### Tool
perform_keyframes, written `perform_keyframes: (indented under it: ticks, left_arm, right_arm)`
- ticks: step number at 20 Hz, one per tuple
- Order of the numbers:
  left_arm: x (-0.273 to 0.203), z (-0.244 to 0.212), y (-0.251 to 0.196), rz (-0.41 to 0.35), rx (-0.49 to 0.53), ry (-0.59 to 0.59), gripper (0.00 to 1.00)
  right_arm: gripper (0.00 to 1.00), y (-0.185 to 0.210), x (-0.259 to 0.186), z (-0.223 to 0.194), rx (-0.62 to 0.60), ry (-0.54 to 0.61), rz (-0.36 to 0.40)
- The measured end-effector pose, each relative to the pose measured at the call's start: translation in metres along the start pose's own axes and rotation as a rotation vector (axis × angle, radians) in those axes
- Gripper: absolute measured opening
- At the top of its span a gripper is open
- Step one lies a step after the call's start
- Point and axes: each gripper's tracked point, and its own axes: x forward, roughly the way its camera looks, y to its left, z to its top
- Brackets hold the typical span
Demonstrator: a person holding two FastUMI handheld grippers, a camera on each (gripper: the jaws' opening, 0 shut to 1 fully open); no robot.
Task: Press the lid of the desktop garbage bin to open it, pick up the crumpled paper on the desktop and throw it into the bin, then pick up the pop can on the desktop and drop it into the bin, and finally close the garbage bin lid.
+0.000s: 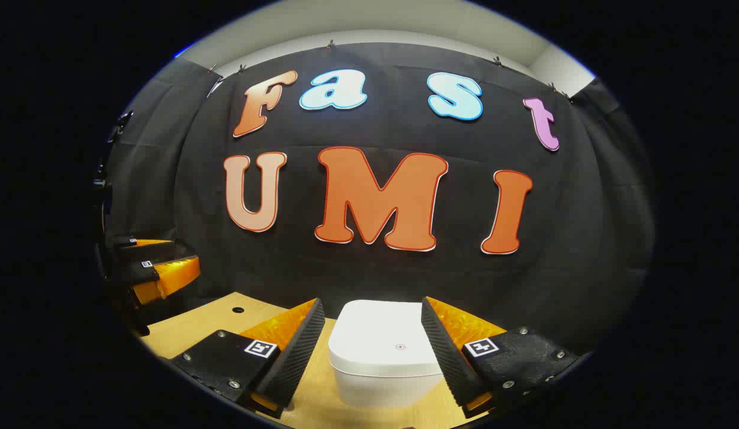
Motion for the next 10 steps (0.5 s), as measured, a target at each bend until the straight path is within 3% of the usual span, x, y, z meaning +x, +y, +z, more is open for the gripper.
perform_keyframes:
  ticks: [10]
  left_arm:
    - [0.0001, 0.0032, -0.0012, -0.003, 0.024, 0.001, 0.99]
  right_arm:
    - [0.95, -0.0010, 0.0098, 0.0004, -0.009, 0.017, 0.021]
